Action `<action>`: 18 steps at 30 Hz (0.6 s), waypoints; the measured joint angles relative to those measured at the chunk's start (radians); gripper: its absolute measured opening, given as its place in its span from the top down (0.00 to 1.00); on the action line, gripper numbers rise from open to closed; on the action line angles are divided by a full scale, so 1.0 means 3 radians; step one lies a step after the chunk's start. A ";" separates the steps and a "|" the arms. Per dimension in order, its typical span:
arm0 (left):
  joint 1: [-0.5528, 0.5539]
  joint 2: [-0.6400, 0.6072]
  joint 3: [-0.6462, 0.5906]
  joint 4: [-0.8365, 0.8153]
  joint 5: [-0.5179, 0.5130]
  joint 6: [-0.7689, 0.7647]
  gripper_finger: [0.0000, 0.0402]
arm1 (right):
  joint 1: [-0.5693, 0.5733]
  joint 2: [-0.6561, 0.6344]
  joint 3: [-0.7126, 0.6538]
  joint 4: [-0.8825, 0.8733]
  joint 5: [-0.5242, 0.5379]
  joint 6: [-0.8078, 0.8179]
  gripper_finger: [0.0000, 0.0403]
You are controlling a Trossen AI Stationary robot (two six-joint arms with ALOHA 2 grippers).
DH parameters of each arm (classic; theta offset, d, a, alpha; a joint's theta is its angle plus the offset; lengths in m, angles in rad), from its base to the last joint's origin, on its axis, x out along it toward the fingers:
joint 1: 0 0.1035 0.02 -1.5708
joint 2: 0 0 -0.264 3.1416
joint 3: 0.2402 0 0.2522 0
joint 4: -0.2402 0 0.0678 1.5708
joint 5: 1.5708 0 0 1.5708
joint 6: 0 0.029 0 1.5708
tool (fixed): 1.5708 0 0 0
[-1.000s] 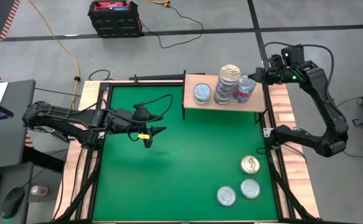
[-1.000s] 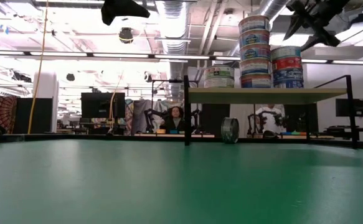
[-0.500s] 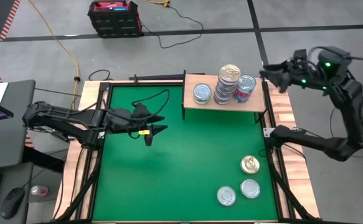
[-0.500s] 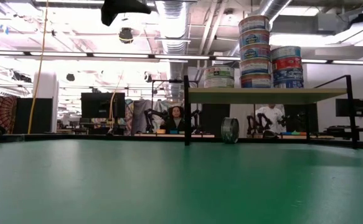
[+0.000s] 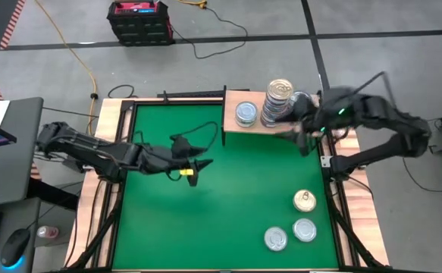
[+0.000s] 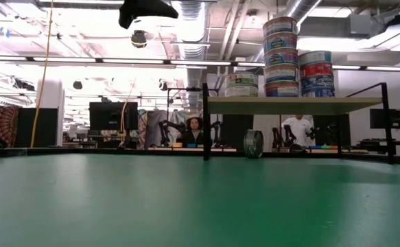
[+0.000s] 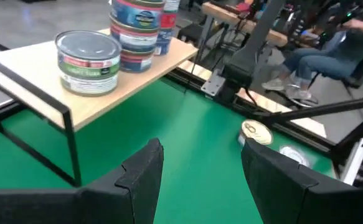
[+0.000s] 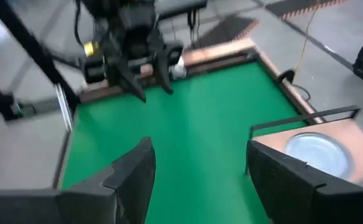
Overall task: Stack canned seafood by type on shelf
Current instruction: Move the shelf to the center of the table
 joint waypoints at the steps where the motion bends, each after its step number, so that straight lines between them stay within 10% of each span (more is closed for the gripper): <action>1: -0.0058 0.0051 0.0009 0.0004 -0.0067 0.0000 0.49 | 0.0150 0.0079 0.0000 -0.0005 0.0151 0.0003 0.32; 10: -0.0461 0.0526 0.0026 -0.0013 -0.0331 -0.0258 0.49 | 0.1285 0.0743 -0.0039 -0.0232 0.1406 0.0839 0.32; 18: -0.0472 0.0545 0.0026 0.0027 -0.0110 -0.0337 0.49 | 0.1855 0.1019 -0.1302 0.1010 0.1849 0.1976 0.32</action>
